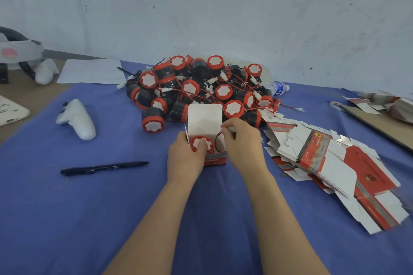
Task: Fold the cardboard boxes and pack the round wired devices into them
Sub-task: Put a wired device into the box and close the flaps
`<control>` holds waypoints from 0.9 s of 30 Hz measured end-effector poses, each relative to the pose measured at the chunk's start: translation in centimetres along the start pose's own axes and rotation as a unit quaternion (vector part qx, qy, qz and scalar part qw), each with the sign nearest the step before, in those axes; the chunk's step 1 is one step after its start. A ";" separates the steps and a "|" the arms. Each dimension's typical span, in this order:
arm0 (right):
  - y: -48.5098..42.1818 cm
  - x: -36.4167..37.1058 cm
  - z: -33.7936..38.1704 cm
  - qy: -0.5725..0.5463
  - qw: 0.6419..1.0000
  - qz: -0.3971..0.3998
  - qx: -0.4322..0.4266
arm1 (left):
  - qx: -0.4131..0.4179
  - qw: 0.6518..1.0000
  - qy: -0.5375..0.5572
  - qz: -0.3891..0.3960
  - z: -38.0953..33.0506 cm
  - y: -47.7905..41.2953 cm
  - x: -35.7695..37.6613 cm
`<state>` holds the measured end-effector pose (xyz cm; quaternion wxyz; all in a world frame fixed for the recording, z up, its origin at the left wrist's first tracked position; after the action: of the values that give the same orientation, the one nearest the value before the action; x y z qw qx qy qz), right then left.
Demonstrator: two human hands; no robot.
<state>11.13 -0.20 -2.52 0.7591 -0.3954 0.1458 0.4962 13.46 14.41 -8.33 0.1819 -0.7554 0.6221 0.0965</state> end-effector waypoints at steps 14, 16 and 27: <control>0.1 1.1 -0.7 0.099 0.995 -0.001 0.030 | -0.006 1.000 -0.019 -0.010 -0.5 0.9 0.1; -0.1 1.2 -0.6 0.118 0.992 0.030 0.030 | -0.015 0.999 -0.038 -0.010 -0.4 0.8 0.2; 0.8 -0.3 0.7 0.035 0.980 0.196 -0.024 | -0.027 0.998 -0.048 -0.003 -0.4 0.8 0.3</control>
<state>10.13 0.28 -2.26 0.6313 -0.3946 0.2354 0.6247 12.72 13.85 -8.25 0.1912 -0.7563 0.6076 0.1491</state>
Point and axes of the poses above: each hand's wrist, its own y-axis away from the middle knuckle, its own x-axis out of the palm, z = x × y, the point moved 7 cm from there along -y, towards the middle knuckle, and after that the axes turned 2 degrees about -x, right-handed, at the moved point
